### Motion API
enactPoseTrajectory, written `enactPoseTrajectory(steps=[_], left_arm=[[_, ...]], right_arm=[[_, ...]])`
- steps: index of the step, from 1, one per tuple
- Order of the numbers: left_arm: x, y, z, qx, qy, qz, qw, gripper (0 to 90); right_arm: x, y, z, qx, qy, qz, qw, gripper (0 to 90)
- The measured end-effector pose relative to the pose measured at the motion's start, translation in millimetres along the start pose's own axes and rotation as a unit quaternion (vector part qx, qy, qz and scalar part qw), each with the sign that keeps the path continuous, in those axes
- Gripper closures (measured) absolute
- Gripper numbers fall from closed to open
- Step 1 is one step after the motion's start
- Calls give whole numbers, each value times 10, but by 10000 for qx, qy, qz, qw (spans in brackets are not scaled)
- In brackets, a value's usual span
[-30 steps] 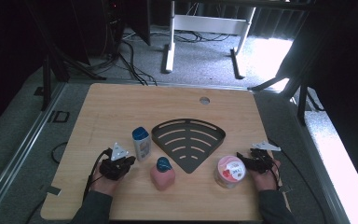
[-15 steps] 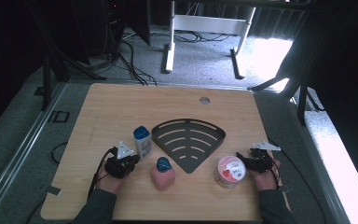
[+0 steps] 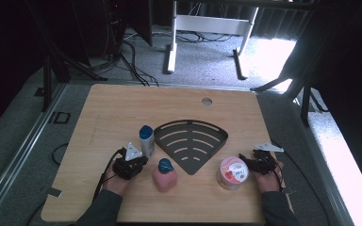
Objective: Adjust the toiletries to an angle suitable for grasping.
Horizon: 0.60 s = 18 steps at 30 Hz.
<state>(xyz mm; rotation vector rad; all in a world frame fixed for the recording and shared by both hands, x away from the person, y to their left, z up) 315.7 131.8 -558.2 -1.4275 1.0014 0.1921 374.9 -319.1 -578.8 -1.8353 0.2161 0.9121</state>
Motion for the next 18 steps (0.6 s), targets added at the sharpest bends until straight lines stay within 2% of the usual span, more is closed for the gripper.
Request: enactPoseTrajectory(steps=[11, 15, 18], left_arm=[[99, -89, -73, 236, 35, -98, 9997, 868], [142, -105, -82, 423, -67, -41, 9991, 862], [152, -117, -62, 477, -134, -47, 9988, 860]], right_arm=[[0, 0, 0, -1, -2, -3, 10000, 312], [0, 0, 0, 0, -1, -1, 10000, 311], [0, 0, 0, 0, -4, -2, 10000, 311]])
Point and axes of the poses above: each handheld gripper's, and its own axes: x roughly forward along the jaws, y roughly out of its underside, z roughly to its left, the point moved 3 cm from there along x, roughly forward along the jaws, and after that the axes turned 14 degrees about -x, right-handed, at the moved point
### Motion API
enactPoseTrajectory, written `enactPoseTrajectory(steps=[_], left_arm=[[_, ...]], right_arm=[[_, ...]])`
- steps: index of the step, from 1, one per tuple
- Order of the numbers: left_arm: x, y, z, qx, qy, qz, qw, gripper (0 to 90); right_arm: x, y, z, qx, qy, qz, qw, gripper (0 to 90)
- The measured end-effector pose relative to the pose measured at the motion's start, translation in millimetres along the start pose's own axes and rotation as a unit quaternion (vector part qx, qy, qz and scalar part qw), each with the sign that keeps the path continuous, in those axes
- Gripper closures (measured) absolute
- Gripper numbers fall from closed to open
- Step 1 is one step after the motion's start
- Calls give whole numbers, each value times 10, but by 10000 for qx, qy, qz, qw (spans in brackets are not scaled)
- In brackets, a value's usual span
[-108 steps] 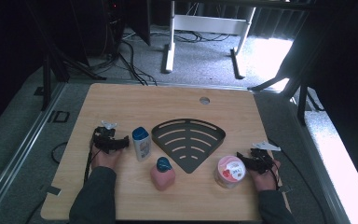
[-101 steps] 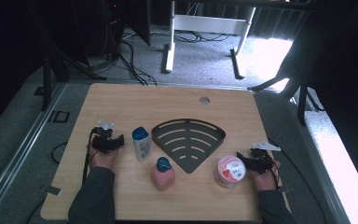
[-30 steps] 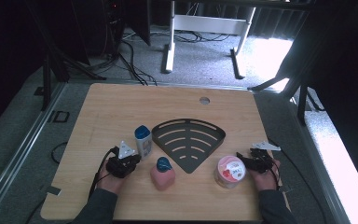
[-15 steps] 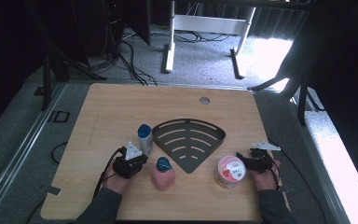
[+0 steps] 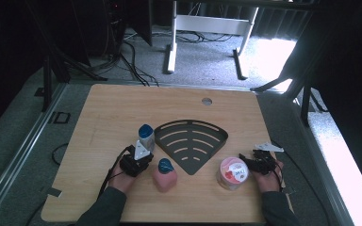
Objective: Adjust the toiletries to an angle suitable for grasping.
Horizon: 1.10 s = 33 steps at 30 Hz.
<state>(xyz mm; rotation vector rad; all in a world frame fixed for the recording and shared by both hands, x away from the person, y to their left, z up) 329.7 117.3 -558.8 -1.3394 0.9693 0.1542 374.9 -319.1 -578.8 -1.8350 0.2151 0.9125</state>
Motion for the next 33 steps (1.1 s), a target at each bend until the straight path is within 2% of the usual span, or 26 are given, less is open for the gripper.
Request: enactPoseTrajectory(steps=[13, 26, 33], left_arm=[[134, -67, 83, 43, -83, 54, 9999, 858], [208, -116, 80, 42, -186, 41, 9998, 861], [246, -129, 125, 52, -159, 110, 9998, 860]], right_arm=[[0, 0, 1, 4, 3, 1, 10000, 312], [0, -1, 1, 7, 3, 0, 10000, 311], [0, -1, 1, 8, 3, 0, 10000, 311]])
Point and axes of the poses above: each handheld gripper's, and its own axes: x roughly forward along the jaws, y roughly out of its underside, z roughly to its left, the point moved 3 cm from there along x, roughly forward along the jaws, and after that the axes turned 14 degrees about -x, right-handed, at the moved point
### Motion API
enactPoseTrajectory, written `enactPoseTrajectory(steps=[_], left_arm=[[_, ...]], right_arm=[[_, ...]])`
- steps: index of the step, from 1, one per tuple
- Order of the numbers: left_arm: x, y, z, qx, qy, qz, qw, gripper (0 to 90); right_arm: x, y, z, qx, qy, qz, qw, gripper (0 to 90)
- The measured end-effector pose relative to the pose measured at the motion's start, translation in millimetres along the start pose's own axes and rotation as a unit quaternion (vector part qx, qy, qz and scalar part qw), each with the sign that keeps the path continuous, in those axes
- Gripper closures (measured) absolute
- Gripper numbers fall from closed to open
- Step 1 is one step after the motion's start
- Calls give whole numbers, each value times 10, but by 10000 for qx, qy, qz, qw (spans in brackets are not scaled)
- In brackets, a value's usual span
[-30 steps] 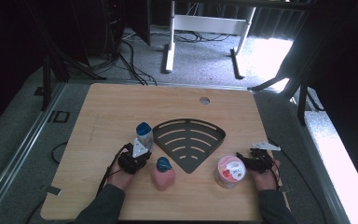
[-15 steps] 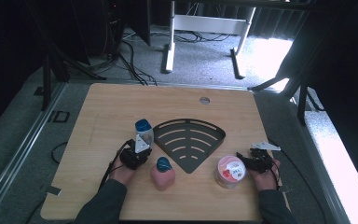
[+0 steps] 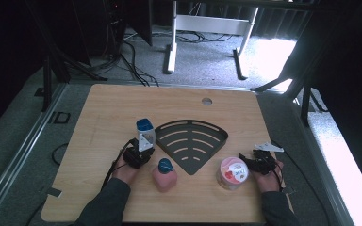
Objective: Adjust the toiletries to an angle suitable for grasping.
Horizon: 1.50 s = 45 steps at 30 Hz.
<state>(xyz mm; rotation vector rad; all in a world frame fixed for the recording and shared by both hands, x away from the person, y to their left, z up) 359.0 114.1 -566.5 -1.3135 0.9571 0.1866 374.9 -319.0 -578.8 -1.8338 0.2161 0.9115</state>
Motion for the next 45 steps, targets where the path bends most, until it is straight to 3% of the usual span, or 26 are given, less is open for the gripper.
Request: enactPoseTrajectory(steps=[25, 38, 45], left_arm=[[95, -78, 131, -93, -86, 69, 9999, 846], [-250, -82, -35, -241, 580, -73, 9980, 788], [-471, -94, -112, -176, 759, -86, 9969, 782]], right_arm=[[0, 0, 0, 1, 0, 2, 10000, 311], [0, 0, 0, 0, -1, 0, 10000, 311], [0, 1, -1, -8, 0, 1, 10000, 311]])
Point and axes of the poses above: each handheld gripper's, and its own axes: x roughly forward along the jaws, y roughly out of its underside, z roughly to its left, the point moved 3 cm from there along x, roughly forward along the jaws, and after that the axes turned 14 degrees about -x, right-handed, at the moved point
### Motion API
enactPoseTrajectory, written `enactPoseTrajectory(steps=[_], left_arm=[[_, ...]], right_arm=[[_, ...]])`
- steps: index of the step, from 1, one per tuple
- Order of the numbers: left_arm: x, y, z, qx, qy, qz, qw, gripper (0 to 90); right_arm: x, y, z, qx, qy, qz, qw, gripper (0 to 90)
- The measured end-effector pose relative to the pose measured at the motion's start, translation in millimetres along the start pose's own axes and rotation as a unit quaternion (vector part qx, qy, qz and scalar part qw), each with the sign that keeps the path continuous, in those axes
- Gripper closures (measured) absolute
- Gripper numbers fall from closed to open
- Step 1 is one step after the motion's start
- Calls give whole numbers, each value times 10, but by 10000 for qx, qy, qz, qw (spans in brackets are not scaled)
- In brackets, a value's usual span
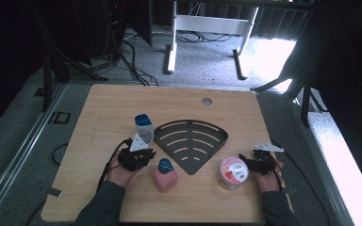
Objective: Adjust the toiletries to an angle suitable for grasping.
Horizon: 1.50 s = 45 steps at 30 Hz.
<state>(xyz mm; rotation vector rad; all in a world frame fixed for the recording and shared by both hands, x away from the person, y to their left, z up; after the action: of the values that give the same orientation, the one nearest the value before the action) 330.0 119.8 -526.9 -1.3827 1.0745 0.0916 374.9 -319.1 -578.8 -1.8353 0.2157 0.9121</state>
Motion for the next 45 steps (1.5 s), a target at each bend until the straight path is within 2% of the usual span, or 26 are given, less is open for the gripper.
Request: enactPoseTrajectory(steps=[4, 9, 14, 18, 20, 24, 29, 34, 41, 45], left_arm=[[-101, -9, -42, -3, 76, -9, 10000, 789], [-292, -16, -144, 106, 241, -11, 9997, 792], [-408, 1, -254, 195, 344, -37, 9992, 838], [-420, 15, -278, 232, 353, 7, 9991, 891], [-433, 23, -301, 224, 412, 17, 9989, 895], [-474, 56, -364, 332, 491, 66, 9982, 896], [-507, 108, -401, 350, 526, 105, 9979, 897], [-551, 138, -447, 356, 601, 46, 9975, 900], [-585, 177, -604, 487, 806, 65, 9955, 900], [-551, 183, -684, 562, 896, 126, 9943, 900]], right_arm=[[0, 0, 0, 1, 0, 1, 10000, 312], [0, 0, 1, 3, -1, 0, 10000, 311], [0, 0, 0, 1, -1, -1, 10000, 311], [0, 0, 0, 1, 0, 0, 10000, 311], [0, 0, 1, 4, -1, -1, 10000, 312], [0, 0, 0, 1, -2, 0, 10000, 311], [0, 0, 0, 0, 0, 0, 10000, 312], [0, 0, 0, 1, 0, 0, 10000, 311], [0, 0, 1, 3, 0, -1, 10000, 312], [0, 0, 0, 1, 1, 0, 10000, 312]])
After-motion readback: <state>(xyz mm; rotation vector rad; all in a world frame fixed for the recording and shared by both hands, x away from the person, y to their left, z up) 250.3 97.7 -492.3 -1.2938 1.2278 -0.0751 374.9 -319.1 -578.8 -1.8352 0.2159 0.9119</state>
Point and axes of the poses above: each handheld gripper's, and its own axes: x roughly forward along the jaws, y roughly out of its underside, z roughly to its left, the point moved 3 cm from there along x, roughly forward along the jaws, and after that the axes turned 14 degrees about -x, right-handed, at the moved point
